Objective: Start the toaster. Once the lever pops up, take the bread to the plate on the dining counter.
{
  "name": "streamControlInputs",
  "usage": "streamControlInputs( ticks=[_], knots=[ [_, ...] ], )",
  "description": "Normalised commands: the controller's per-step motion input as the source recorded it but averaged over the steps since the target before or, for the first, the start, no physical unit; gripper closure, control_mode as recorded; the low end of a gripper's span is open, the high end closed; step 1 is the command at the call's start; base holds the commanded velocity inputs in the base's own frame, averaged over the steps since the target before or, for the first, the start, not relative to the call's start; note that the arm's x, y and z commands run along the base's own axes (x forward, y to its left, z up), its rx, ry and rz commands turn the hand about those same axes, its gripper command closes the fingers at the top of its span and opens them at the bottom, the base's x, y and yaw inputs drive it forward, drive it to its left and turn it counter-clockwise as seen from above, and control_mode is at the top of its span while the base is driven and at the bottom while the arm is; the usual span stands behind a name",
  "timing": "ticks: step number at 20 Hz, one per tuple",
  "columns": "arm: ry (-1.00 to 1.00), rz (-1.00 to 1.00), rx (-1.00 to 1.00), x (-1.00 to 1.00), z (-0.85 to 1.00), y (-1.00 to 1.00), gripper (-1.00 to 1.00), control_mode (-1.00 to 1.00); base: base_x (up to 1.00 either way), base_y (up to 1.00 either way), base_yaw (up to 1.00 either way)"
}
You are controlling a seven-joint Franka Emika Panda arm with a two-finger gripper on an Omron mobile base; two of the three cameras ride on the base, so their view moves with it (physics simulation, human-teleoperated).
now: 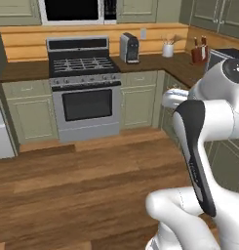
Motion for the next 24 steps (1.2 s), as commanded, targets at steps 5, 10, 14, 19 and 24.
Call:
streamControlInputs(
  ticks=[5, 10, 14, 19, 24],
  knots=[
    [0.0, 0.0, 0.0, 0.0, 0.0, 0.0, 1.0, 1.0, 0.91, 0.38, 0.52],
    [0.0, 0.0, 0.0, 0.0, 0.0, 0.0, 1.0, 1.0, 1.0, 0.1, 0.5],
    [0.0, 0.0, 0.0, 0.0, 0.0, 0.0, 1.0, 1.0, 1.0, 0.0, 0.6],
    [0.0, 0.0, 0.0, 0.0, 0.0, 0.0, 1.0, 1.0, 1.0, 0.0, 0.75],
    [0.0, 0.0, 0.0, 0.0, 0.0, 0.0, 1.0, 1.0, 1.0, 0.0, 0.75]
  ],
)
